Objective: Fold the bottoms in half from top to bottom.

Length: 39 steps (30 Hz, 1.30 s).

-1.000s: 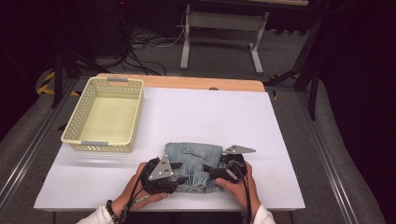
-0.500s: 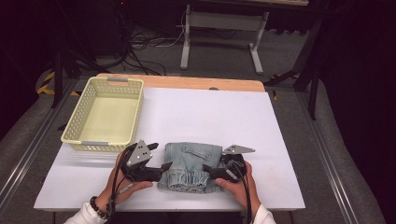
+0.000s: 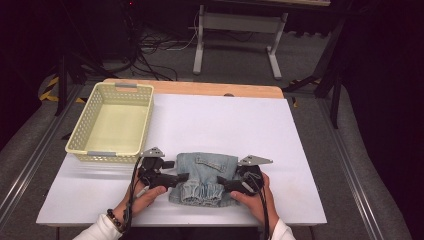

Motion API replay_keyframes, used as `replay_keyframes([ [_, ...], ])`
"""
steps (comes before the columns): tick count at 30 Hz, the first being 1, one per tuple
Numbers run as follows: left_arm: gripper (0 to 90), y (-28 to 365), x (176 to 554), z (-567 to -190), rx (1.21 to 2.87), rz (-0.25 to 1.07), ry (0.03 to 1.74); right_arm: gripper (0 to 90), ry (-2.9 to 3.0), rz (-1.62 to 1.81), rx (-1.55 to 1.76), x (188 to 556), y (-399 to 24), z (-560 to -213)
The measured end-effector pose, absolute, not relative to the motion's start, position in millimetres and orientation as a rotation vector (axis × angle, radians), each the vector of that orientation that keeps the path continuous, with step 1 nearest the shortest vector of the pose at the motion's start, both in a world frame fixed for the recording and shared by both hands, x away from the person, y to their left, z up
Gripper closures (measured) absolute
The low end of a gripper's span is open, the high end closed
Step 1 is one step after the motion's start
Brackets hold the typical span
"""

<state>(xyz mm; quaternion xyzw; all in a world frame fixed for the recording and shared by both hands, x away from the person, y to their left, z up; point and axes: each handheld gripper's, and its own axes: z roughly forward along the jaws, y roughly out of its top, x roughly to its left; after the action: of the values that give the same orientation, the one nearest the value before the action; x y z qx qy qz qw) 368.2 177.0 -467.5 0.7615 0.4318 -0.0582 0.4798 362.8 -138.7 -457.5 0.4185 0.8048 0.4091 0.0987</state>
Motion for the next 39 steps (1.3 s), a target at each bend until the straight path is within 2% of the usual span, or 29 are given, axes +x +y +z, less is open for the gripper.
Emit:
replay_keyframes([
  [6, 13.0, 172, 373, -469, 1.868, -0.215, 1.037, 19.1, 2.383, 1.205, 1.232, 363, -138, -457],
  [10, 17.8, 166, 376, -469, 1.877, -0.271, 1.008, 19.9, 2.394, 1.196, 1.216, 365, -136, -457],
  [11, 22.3, 165, 377, -470, 1.875, -0.291, 0.998, 21.9, 2.398, 1.193, 1.215, 365, -136, -457],
  [13, 33.6, 162, 378, -471, 1.879, -0.34, 0.969, 30.7, 2.402, 1.206, 1.201, 364, -135, -455],
  [15, 43.9, 157, 376, -469, 1.89, -0.326, 0.942, 43.2, 2.414, 1.225, 1.169, 363, -134, -454],
  [21, 58.7, 153, 369, -465, 1.911, -0.24, 0.901, 69.3, 2.388, 1.26, 1.124, 359, -133, -452],
  [28, 66.0, 155, 361, -454, 1.923, -0.109, 0.85, 73.1, 2.348, 1.284, 1.082, 354, -137, -447],
  [39, 67.5, 162, 351, -438, 1.928, 0.049, 0.76, 73.8, 2.243, 1.346, 0.984, 342, -137, -436],
])
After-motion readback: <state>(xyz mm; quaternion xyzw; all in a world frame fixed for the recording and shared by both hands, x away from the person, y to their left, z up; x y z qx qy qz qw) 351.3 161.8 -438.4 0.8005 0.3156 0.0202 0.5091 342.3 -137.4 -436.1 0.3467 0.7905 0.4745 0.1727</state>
